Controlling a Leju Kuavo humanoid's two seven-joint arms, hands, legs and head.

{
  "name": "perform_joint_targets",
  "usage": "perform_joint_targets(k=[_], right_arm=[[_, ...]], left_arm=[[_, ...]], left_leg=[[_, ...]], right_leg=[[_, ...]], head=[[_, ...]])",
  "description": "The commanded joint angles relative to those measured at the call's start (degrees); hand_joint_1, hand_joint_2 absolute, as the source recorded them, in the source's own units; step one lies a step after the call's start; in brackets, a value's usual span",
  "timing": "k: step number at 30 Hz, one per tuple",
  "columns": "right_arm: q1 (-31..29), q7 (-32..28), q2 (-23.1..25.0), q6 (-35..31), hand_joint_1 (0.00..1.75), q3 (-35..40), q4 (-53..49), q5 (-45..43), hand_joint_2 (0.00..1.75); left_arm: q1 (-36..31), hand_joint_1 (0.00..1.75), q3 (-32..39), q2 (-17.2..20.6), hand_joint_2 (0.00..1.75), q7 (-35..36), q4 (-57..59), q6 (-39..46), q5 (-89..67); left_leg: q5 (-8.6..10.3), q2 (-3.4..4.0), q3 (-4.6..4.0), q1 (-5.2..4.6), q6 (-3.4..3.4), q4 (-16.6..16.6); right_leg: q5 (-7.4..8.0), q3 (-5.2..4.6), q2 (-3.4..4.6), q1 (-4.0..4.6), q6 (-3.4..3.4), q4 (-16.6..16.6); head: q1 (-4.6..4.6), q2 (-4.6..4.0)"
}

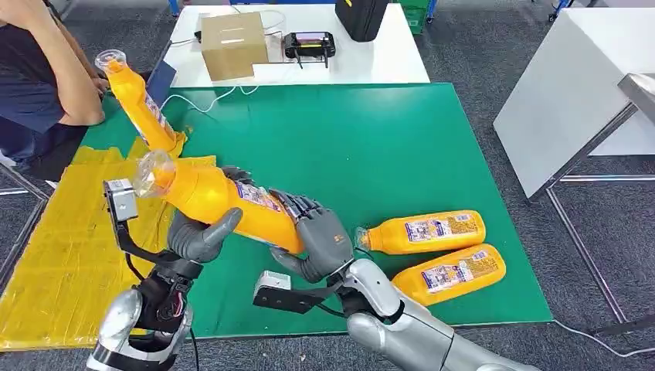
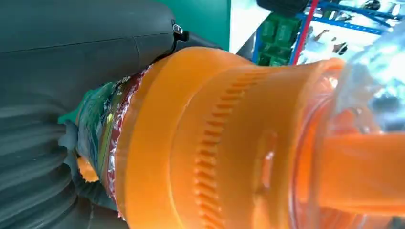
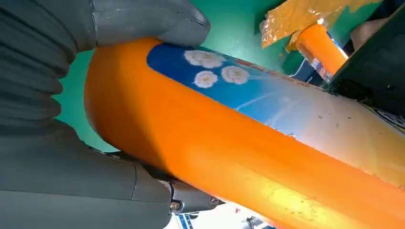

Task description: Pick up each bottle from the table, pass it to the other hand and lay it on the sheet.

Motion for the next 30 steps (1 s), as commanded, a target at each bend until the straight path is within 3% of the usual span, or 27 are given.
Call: perform_joint_targets(k=[1,4,5,10,13,14,16,17,19,25,30], right_arm=[[-2.2,0.6,-0.6,0.0,1.75,4.6,3.5,-0.1,1.75],[-1.4,0.9,-0.9,-1.2,1.68,3.7,3.1,0.4,1.75],[-0.7,1.3,-1.1,-1.6,0.00,3.0,2.6,1.1,1.75],[0.1,2.5,-2.0,-1.3,0.00,2.2,0.7,2.5,1.75],[4.8,3.1,-3.8,0.5,0.00,-3.7,-4.9,7.9,1.75],[6.3,3.3,-4.6,0.8,0.00,-5.2,-6.6,9.2,0.00],[9.1,3.1,-6.0,2.0,0.00,-7.8,-10.3,10.8,0.00],[11.7,3.0,-6.1,2.2,0.00,-10.4,-13.0,11.7,0.00],[15.5,2.9,-6.6,3.8,0.00,-14.0,-17.4,13.7,0.00],[15.5,2.8,-6.2,4.0,0.00,-14.1,-17.1,13.8,0.00],[29.1,0.9,-5.6,9.7,0.00,-26.0,-35.2,15.7,0.00]], left_arm=[[-1.1,1.75,-2.5,-0.3,1.75,-1.0,-0.6,-0.3,-3.1],[-1.0,1.75,-2.1,-0.3,1.75,-2.8,-1.2,0.5,-7.8],[-1.0,1.75,-1.8,-0.4,1.75,-3.9,-1.5,1.1,-11.5],[-1.0,1.75,-1.4,-0.4,1.75,-4.7,-1.7,1.7,-14.5],[-1.1,1.75,0.6,-1.0,1.75,-6.2,-2.2,3.1,-29.1],[-1.2,1.75,1.2,-0.9,1.75,-6.2,-2.4,3.7,-33.7],[-0.8,1.75,3.0,-1.7,1.75,-6.2,-2.9,3.1,-37.7],[-2.4,1.75,3.2,1.0,1.75,-6.3,-2.0,4.3,-43.1],[-3.3,1.75,5.7,1.7,1.75,-7.1,-0.5,3.2,-45.3],[-3.2,1.75,5.7,1.3,1.75,-7.1,-0.4,3.1,-45.4],[-4.4,1.75,3.9,7.6,1.75,-5.1,0.6,6.1,-85.3]], left_leg=[[-0.12,-0.14,0.27,0.10,-0.09,0.0],[-0.09,-0.14,0.20,0.08,-0.08,0.0],[-0.07,-0.14,0.17,0.08,-0.06,0.0],[-0.07,-0.15,0.19,0.07,-0.05,0.0],[-0.12,-0.30,0.25,0.12,-0.09,0.0],[-0.04,-0.32,0.11,0.08,-0.06,0.0],[-0.10,-0.36,0.20,0.10,-0.07,0.0],[-0.05,-0.34,0.11,0.06,-0.05,0.0],[-0.05,-0.32,0.12,0.08,-0.08,0.0],[-0.06,-0.13,0.08,0.05,-0.07,0.0],[-0.10,-0.47,0.12,0.07,-0.10,0.1]], right_leg=[[-0.12,0.32,0.20,0.05,-0.12,0.0],[-0.09,0.24,0.15,0.04,-0.10,0.0],[-0.07,0.21,0.10,0.05,-0.08,0.0],[-0.08,0.22,0.09,0.04,-0.08,0.0],[-0.16,0.34,0.04,0.08,-0.12,0.0],[-0.11,0.20,-0.08,0.05,-0.08,0.0],[-0.17,0.30,-0.06,0.06,-0.10,0.0],[-0.12,0.20,-0.12,0.02,-0.06,0.0],[-0.12,0.20,-0.08,0.05,-0.09,0.0],[-0.04,0.09,0.10,0.03,-0.07,0.0],[-0.21,0.21,-0.17,0.03,-0.12,0.0]], head=[[-0.02,0.00],[-0.02,0.00],[0.00,0.00],[0.00,0.00],[0.00,0.00],[-0.02,0.00],[-0.04,0.00],[0.00,0.00],[0.00,0.00],[-0.02,0.00],[0.00,0.00]])
